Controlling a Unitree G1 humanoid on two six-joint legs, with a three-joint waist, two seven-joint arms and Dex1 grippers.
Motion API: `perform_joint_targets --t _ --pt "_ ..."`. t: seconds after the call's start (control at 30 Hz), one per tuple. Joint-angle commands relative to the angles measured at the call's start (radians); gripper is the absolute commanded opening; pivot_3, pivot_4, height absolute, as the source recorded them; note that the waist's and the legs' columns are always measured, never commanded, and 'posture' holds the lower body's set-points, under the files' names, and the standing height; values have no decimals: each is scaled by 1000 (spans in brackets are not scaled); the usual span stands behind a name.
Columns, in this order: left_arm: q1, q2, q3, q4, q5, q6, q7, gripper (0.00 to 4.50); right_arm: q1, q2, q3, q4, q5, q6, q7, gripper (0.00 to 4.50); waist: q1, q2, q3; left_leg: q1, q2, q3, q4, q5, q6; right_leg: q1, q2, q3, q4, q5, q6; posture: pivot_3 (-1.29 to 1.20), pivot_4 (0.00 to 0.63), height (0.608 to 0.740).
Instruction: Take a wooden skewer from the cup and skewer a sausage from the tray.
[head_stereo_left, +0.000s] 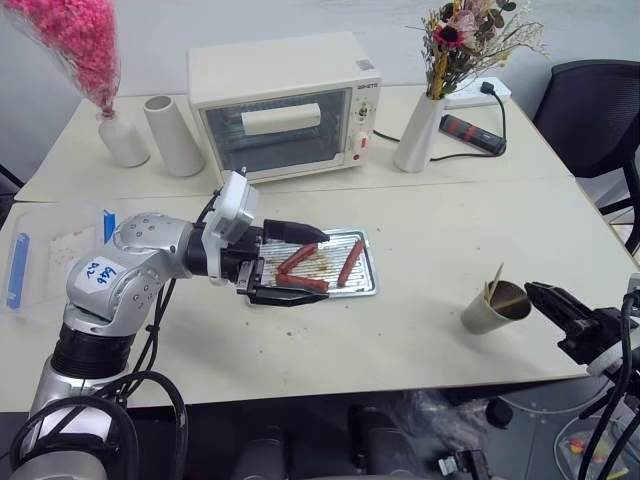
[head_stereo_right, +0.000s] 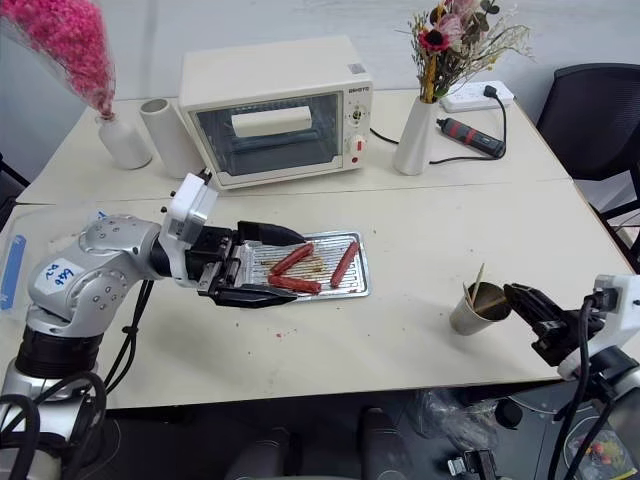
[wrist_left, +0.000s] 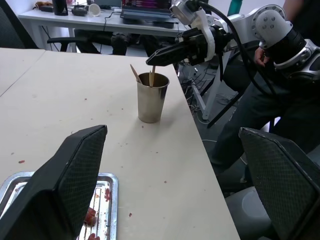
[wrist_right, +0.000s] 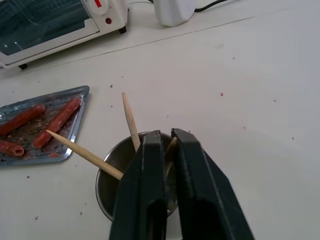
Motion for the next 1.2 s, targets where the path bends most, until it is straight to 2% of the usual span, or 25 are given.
perform_joint_targets --t 0.03,0.07,0.13,0.3,0.4,0.53,0.67,0.73,0.8,0.9,1.03,1.13,1.2 --pt "-22 -2 14 -1 3 -19 -7 4500 4 -28 -7 2 39 -35 -24 362 0 0 0 0 0 0 0 0 0 0 0 0 0 0 0 0 150 740" --pt "-23 -3 14 0 4 -20 -7 4500 5 -33 -7 2 50 -39 -29 362 0 0 0 0 0 0 0 0 0 0 0 0 0 0 0 0 150 740" --pt "-25 -8 11 3 8 -23 -7 4500 7 -43 -9 5 71 -47 -36 6 0 0 0 0 0 0 0 0 0 0 0 0 0 0 0 0 150 740" --pt "-33 -19 5 15 16 -33 -8 4500 15 -84 -13 0 108 -55 -66 6 0 0 0 0 0 0 0 0 0 0 0 0 0 0 0 0 150 740" --pt "-36 -22 5 19 18 -37 -10 4500 4 -153 -62 12 179 -41 -84 6 0 0 0 0 0 0 0 0 0 0 0 0 0 0 0 0 150 740" --pt "-46 -24 16 25 18 -39 -9 4500 -22 -364 -185 76 353 15 -65 6 0 0 0 -1 0 0 0 0 1 0 0 0 -1 0 0 0 150 740" --pt "-47 -33 32 24 21 -43 20 4500 -90 -608 -277 220 474 80 52 6 0 -2 1 -1 0 1 0 0 1 0 0 0 -3 0 0 0 150 740" --pt "-42 -41 45 17 22 -48 45 4500 -188 -716 -236 328 498 71 69 6 -2 -3 2 -1 1 1 1 0 1 0 1 0 -3 0 0 0 150 740" --pt "-37 -53 63 6 21 -48 85 4500 -325 -767 -105 401 561 23 25 6 -3 -5 2 -1 1 2 0 1 3 0 1 1 -5 0 0 0 150 740" --pt "-26 -64 85 -12 25 -52 137 4500 -478 -760 56 424 614 -10 -31 6 -1 -7 1 -1 3 2 0 1 2 0 3 1 -6 0 -1 0 150 740" --pt "-19 -80 120 -45 14 -42 216 4500 -635 -663 241 398 729 -48 -130 6 0 -7 1 -2 3 2 0 1 2 -4 2 2 -5 0 1 0 150 740" --pt "7 -96 150 -98 16 -35 304 4500 -759 -456 459 371 752 -86 -261 6 -3 -8 1 -5 4 2 2 1 2 -11 -1 2 -1 2 3 0 150 740" --pt "30 -107 173 -125 14 -32 357 4500 -813 -339 535 385 784 -109 -351 6 -2 -8 1 -6 4 4 1 1 2 -12 -2 4 0 3 4 0 150 740"
